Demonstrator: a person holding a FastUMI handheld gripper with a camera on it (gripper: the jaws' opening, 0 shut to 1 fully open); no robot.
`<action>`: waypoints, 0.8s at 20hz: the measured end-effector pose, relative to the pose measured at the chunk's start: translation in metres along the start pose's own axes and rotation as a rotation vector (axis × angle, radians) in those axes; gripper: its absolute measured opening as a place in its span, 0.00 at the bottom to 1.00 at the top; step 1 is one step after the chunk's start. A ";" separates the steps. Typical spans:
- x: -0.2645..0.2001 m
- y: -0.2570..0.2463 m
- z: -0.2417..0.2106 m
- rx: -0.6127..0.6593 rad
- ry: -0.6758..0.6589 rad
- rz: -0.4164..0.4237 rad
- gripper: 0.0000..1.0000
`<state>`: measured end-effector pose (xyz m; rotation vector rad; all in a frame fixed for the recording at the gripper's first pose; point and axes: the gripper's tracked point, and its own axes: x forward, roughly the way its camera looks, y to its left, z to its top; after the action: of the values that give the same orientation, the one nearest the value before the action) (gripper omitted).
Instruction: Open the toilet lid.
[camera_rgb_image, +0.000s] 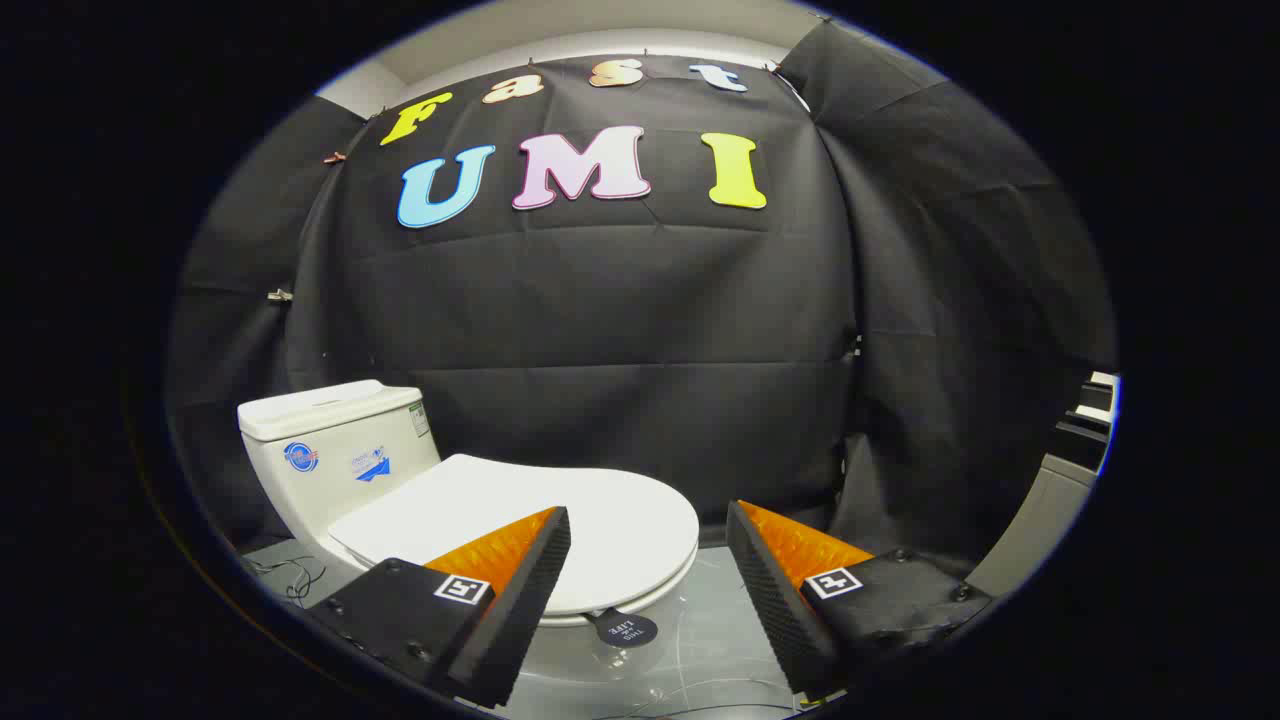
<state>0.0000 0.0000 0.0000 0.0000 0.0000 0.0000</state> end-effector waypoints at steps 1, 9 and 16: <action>0.001 -0.001 -0.001 -0.001 0.002 -0.001 0.98; 0.001 -0.002 -0.004 -0.001 0.014 -0.001 0.98; 0.002 -0.002 -0.008 0.005 0.028 0.001 0.99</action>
<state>0.0022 -0.0019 -0.0077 0.0053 0.0275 0.0009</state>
